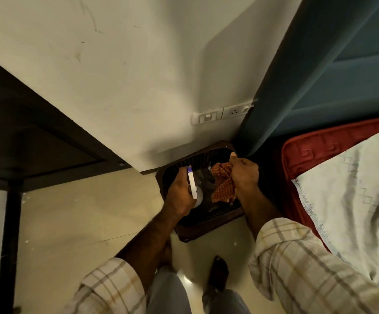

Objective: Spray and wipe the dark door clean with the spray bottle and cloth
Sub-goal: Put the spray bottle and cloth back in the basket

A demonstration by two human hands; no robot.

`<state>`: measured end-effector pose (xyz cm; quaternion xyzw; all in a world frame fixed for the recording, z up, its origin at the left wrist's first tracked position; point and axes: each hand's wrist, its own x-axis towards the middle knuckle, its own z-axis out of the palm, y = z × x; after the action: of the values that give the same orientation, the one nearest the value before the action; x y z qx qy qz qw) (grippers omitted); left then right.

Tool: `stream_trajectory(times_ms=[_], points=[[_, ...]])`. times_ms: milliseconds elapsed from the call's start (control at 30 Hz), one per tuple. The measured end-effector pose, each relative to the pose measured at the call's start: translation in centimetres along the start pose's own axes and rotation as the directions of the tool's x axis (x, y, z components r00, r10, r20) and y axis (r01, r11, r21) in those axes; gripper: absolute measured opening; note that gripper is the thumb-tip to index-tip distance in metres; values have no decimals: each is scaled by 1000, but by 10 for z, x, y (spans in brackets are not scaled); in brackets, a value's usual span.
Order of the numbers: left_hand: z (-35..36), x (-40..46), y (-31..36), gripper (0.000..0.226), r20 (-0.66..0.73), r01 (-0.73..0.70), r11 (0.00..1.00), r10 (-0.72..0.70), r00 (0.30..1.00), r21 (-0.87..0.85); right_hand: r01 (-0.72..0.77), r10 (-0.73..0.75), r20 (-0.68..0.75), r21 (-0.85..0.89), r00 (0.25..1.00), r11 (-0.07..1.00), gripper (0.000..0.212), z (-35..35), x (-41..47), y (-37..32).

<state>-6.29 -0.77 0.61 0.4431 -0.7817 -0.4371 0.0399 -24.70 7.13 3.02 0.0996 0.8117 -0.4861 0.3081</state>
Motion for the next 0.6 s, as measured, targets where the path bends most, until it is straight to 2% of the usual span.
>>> stream_trajectory(times_ms=[100, 200, 300, 367, 433, 500, 567, 600], points=[[-18, -10, 7, 70, 53, -13, 999, 10, 999, 51, 9, -9, 24, 27, 1000, 1000, 30, -10, -13, -7], [-41, -25, 19, 73, 70, -60, 989, 51, 996, 136, -47, 37, 94, 108, 995, 993, 30, -29, -36, -22], [-63, -44, 45, 63, -16, -109, 977, 114, 993, 186, -123, 76, 245, 186, 967, 975, 36, -60, -72, -41], [-71, -58, 73, 42, -62, -143, 985, 149, 987, 93, -126, 53, 323, 210, 945, 969, 43, -77, -93, -51], [-81, -81, 113, 25, 1, -119, 987, 120, 993, -110, -98, 6, 383, 223, 924, 970, 48, -94, -116, -61], [-88, -100, 144, 17, 127, -37, 961, 74, 989, -275, -53, -54, 417, 240, 907, 969, 50, -109, -135, -73], [-90, -110, 162, 5, 141, -47, 939, 101, 985, -342, 2, -109, 426, 244, 898, 970, 49, -123, -149, -84], [-93, -115, 168, 7, 116, -49, 930, 97, 988, -363, 22, -128, 421, 247, 898, 969, 47, -128, -153, -87]])
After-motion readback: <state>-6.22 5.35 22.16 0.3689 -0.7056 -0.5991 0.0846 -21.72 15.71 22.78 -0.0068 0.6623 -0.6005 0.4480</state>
